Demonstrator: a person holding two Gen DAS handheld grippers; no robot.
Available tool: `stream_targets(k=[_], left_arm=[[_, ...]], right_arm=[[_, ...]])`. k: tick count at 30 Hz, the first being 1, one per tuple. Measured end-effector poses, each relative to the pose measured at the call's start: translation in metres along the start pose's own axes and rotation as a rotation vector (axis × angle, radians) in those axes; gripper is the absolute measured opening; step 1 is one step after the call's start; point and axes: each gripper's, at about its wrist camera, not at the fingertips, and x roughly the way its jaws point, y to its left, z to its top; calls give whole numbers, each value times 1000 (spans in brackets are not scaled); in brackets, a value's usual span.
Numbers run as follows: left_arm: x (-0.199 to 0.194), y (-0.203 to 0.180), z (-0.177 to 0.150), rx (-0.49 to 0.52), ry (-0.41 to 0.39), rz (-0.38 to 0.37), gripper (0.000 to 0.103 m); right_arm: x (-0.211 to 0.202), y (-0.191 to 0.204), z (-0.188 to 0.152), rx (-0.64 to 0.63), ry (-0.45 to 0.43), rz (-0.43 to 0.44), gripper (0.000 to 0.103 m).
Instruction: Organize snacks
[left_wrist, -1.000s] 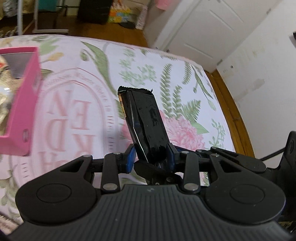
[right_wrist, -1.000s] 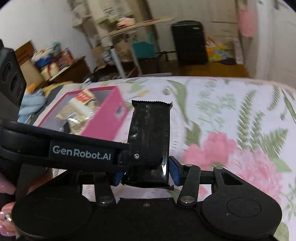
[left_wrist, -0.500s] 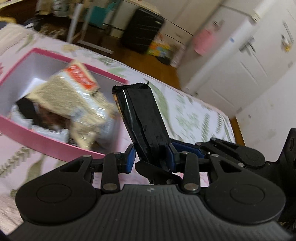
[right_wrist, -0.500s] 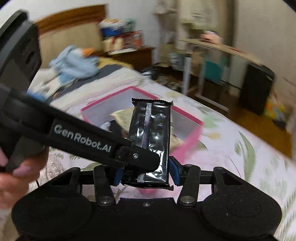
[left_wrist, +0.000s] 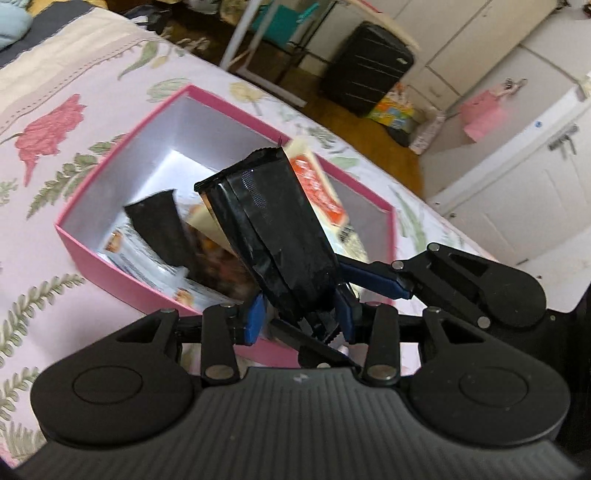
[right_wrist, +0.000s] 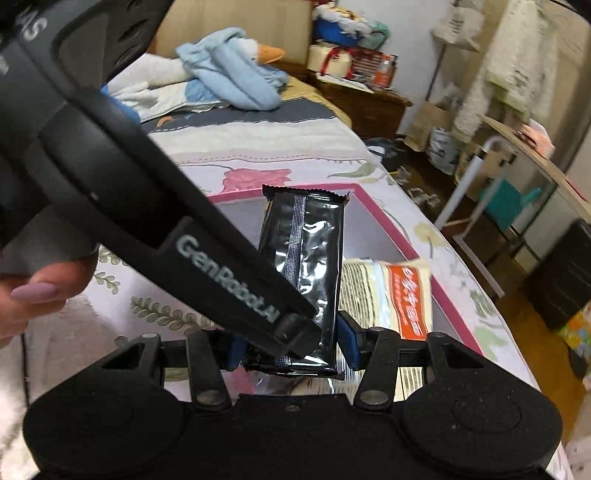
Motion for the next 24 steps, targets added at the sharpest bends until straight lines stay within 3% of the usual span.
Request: stream_targets(k=[2,6,9,12,18,24], left_arm=[[5,5,4,-4,8,30,41],[13,11,8,-18,4,89,57],[11,12,5,-3,-22,111,59],[7,9,0,24,-54,115,60],[-4,-1,-16,76,-119,112,60],[-26,-28,-34,168,-147,77,60]], right_arm=[[9,0,2,-25,-4,15,55],[16,6,-1,-33,-33,-8,65],[6,0,-11,67,-69,41,73],[-9,-6,-26,182,-113,51,74],[-49,-12,-74,460,-155,-3,74],[-95,-12,-107,571,-191,-96,74]])
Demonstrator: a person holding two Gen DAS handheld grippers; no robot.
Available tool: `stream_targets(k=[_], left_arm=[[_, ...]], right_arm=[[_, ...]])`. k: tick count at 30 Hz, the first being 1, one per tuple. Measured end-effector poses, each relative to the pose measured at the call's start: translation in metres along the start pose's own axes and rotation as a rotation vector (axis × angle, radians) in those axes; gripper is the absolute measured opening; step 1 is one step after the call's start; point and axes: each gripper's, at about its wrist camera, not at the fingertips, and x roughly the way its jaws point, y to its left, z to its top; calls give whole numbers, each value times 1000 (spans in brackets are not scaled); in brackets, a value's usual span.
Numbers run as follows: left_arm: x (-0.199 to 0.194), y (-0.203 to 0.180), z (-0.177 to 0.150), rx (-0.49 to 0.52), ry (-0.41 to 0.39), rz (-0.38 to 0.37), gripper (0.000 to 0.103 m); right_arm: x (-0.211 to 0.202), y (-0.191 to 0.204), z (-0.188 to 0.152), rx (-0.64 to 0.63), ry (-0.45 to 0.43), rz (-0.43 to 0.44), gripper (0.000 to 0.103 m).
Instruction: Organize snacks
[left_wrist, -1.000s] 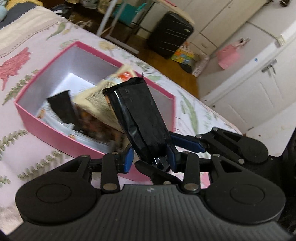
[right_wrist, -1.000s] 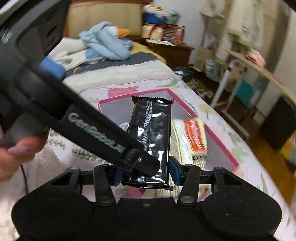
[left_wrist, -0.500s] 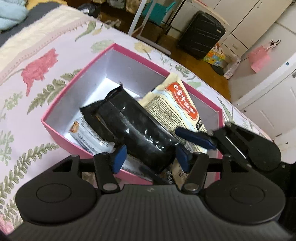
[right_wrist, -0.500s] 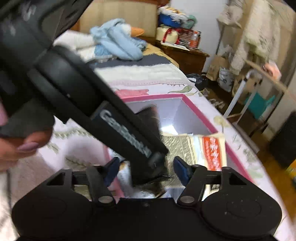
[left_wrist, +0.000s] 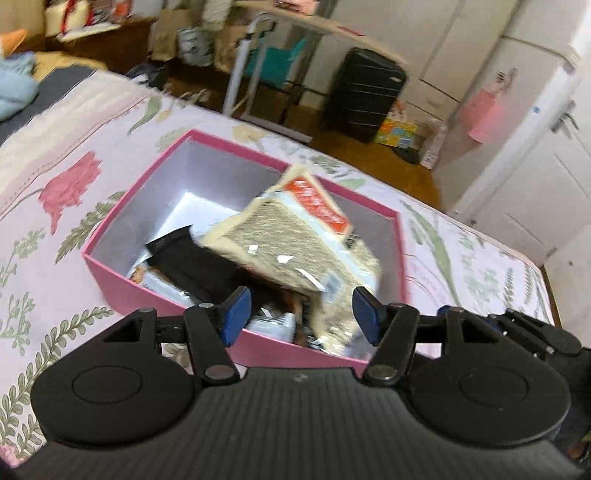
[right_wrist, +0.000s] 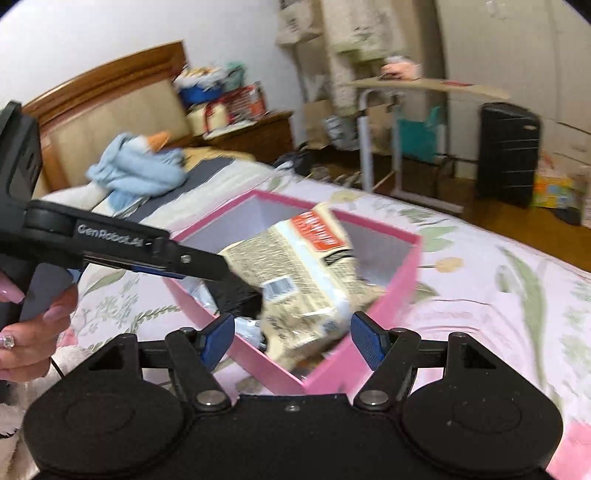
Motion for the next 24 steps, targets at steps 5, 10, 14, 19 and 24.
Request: stream_targets(k=[5,10,14,19,24], left_arm=[[-26,-27,-6,73,-21,-1,60],[-55,-59,-25,175,-41,-3,60],[-78,-81,-43,254,-53,-20,60],[-102,-105,-64,326,-77,-35,62],[-115,-120,-86,372,-126,-38,64]], right_arm=[[-40,-13,-2,74,-44,-135,75],[-85,-22,-18,187,-38,-273,75],[-114,-18,-30,216,-57,-327,75],[-145,-4,-43,202,-95,-366,77],[-158,4,-56,180,-68,-432,77]])
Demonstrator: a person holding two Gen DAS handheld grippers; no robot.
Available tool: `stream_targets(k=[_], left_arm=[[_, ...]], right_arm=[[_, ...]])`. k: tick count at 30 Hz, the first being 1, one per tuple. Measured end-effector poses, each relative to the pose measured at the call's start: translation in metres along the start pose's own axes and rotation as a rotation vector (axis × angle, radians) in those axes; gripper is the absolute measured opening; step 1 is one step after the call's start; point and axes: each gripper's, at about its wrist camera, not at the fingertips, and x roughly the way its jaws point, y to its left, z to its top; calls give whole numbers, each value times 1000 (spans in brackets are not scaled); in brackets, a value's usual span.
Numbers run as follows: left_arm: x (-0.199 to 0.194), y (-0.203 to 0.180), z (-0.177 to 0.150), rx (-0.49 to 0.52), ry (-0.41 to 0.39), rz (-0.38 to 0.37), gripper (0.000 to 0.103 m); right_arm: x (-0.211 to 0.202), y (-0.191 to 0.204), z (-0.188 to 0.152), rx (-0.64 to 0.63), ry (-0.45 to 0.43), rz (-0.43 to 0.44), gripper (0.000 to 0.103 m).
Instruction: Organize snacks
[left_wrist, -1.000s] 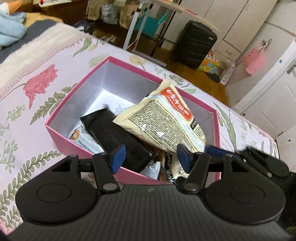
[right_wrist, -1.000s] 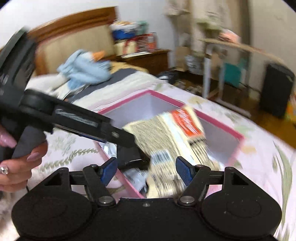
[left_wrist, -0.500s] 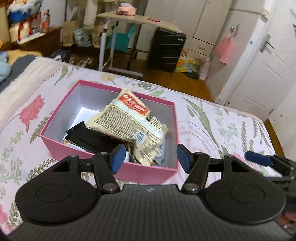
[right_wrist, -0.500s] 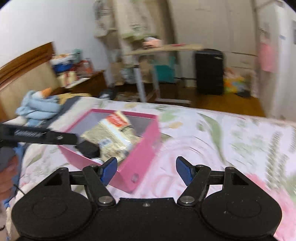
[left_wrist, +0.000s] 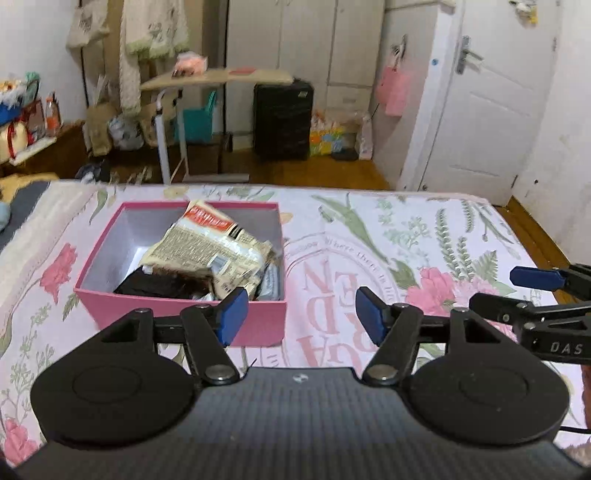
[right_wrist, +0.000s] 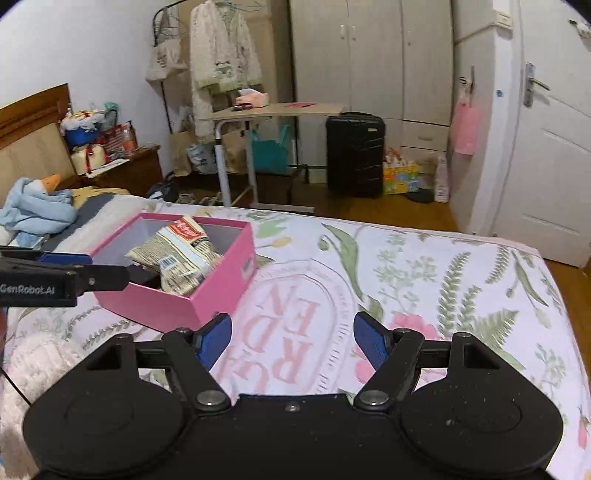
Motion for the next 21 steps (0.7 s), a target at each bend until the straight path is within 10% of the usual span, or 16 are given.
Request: stream_targets(k=[21], left_arm=[[10,-23,-24,85,34,75,94]], right_arm=[[12,-29,-22,145,124,-185,100]])
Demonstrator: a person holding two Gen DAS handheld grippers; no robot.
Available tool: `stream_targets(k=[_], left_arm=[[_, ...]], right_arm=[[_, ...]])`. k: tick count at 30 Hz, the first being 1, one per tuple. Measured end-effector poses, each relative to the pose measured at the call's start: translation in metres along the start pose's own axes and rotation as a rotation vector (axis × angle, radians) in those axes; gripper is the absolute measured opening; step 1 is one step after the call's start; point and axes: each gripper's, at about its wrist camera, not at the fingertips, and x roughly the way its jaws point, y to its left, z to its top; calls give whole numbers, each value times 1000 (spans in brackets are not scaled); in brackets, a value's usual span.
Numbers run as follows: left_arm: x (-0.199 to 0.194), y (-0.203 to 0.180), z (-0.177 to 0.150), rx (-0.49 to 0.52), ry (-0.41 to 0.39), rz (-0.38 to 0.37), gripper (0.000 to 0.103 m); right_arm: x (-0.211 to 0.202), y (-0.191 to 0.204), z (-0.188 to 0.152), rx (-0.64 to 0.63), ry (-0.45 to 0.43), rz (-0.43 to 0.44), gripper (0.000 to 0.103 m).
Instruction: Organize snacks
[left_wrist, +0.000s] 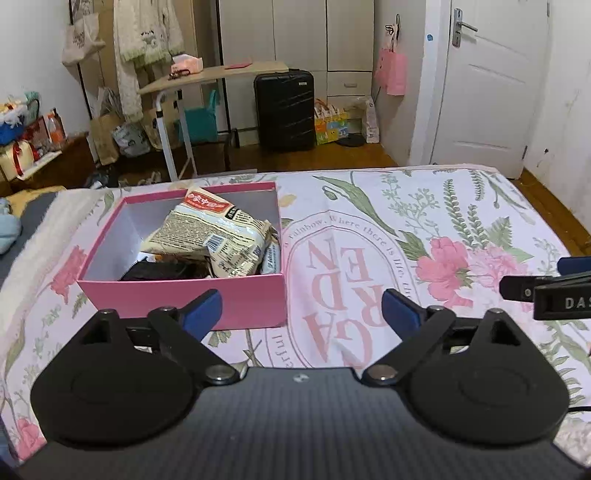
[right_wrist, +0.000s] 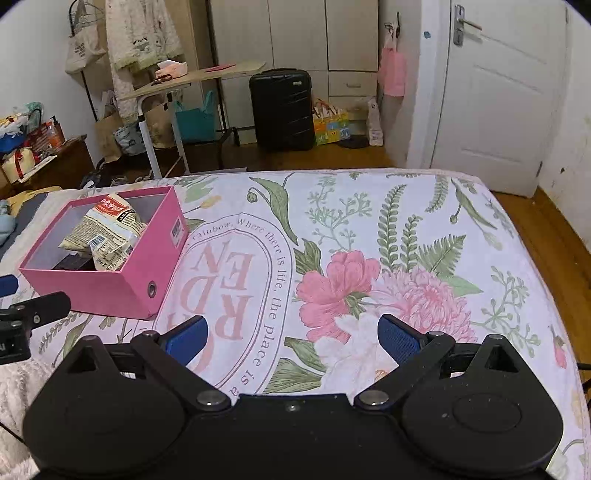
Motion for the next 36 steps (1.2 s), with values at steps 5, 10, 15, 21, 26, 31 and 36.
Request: stream_targets(k=[5,10,15,21,26,31,36], left_arm=[[1,0,1,-12,1,9,94],[2,2,1,-26,3,22,94],[2,2,1,-21,9,40,94],[1,2,1,-19,10,52,95],[1,2,3,-27,20,68,95],[3,0,3,-16,8,68,95],[2,-1,1,-11,-2,72,95]], right_arm=[[-13,3,2,-2,-56,-21,100],[-19,10,1,-13,-85,-43,100],[-20,17,-3,-36,-102,-73,100],[-18,19,-5,-37,-96,-71,100],[-19,22,-7,-46,-105,-68,100],[-19,24,-9,-46,-114,-88,100],[-20,21,-10,-35,-128,-90,100]])
